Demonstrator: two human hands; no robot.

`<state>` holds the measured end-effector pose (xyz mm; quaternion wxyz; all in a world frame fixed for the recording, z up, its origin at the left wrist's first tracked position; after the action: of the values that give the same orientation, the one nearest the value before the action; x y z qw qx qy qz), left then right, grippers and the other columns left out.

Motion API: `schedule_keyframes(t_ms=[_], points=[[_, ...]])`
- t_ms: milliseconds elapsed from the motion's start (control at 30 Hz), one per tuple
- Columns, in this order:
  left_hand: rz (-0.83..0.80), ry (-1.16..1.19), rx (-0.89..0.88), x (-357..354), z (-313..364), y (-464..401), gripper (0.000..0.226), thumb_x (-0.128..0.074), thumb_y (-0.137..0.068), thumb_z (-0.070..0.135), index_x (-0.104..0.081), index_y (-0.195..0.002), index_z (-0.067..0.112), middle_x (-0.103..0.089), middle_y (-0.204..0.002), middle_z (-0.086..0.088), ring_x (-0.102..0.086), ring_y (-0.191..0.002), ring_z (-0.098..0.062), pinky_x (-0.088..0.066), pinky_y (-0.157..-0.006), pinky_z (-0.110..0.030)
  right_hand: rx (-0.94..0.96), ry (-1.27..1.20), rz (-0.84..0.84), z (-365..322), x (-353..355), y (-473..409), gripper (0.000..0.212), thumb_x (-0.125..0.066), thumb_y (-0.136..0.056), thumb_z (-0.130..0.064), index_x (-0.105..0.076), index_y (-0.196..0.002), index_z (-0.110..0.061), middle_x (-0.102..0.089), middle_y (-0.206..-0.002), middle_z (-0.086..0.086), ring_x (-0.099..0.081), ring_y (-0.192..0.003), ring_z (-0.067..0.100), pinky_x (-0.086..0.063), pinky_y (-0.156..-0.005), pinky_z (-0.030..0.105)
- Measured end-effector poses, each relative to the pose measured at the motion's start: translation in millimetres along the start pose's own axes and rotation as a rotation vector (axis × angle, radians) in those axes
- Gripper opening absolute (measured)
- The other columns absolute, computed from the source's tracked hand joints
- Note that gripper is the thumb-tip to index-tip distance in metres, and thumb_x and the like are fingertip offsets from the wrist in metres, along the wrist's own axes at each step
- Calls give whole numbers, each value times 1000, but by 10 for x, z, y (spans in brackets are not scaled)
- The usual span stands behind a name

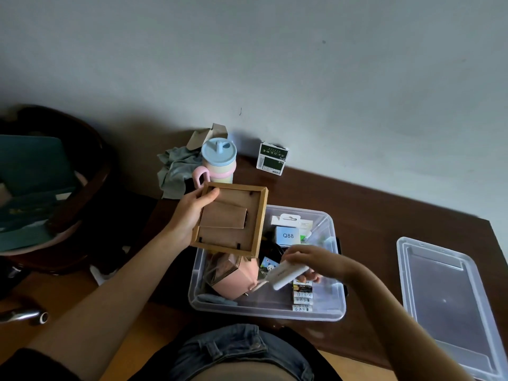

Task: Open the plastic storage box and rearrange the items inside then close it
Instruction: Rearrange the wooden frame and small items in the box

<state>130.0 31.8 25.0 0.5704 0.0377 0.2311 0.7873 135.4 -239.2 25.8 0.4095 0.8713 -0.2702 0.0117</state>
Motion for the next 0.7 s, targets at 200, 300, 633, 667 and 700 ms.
schedule_keyframes(t_ms=[200, 300, 633, 667, 700], points=[[-43, -45, -23, 5, 18, 97, 28, -57, -92, 16, -64, -114, 0, -64, -115, -25, -59, -110, -39, -38, -107, -53, 17, -153, 196, -238, 35, -163, 20, -41, -96, -18, -56, -87, -8, -37, -49, 2, -30, -41, 11, -20, -43, 20], [-66, -62, -32, 25, 24, 135, 26, -57, -92, 15, -65, -112, 0, -64, -108, -21, -61, -103, -34, -40, -106, -51, 49, -215, 360, -283, 41, -250, 24, -46, -94, -19, -54, -72, -13, -36, -51, 2, -28, -41, 12, -20, -37, 17], [-267, -255, -162, -114, -86, 275, 19, -58, -91, 9, -68, -107, 13, -67, -108, -8, -61, -105, -16, -43, -98, -30, 182, -457, 228, -267, -117, -535, 27, -38, -100, -8, -60, -100, -23, -63, -68, -7, -59, -56, 5, -46, -50, 17], [-306, -331, -198, -182, -121, 300, 19, -60, -91, 8, -68, -107, 14, -67, -108, -5, -61, -104, -11, -43, -96, -24, 174, -472, 155, -224, -135, -548, 27, -37, -100, -7, -60, -102, -20, -68, -69, -13, -63, -60, 0, -50, -56, 16], [-348, -399, -236, -247, -162, 329, 20, -61, -90, 8, -67, -108, 13, -68, -107, -2, -61, -102, -6, -43, -93, -18, 147, -504, 118, -166, -128, -549, 24, -38, -101, -9, -61, -99, -17, -70, -68, -15, -65, -61, -3, -51, -58, 14]])
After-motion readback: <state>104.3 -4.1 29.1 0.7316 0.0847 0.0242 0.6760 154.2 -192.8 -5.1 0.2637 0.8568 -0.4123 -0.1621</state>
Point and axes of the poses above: each hand's wrist, its own y-axis away from the middle knuckle, its own x-axis out of the back of the hand, z = x × y, the point moved 1 cm from there along -y, towards the middle knuckle
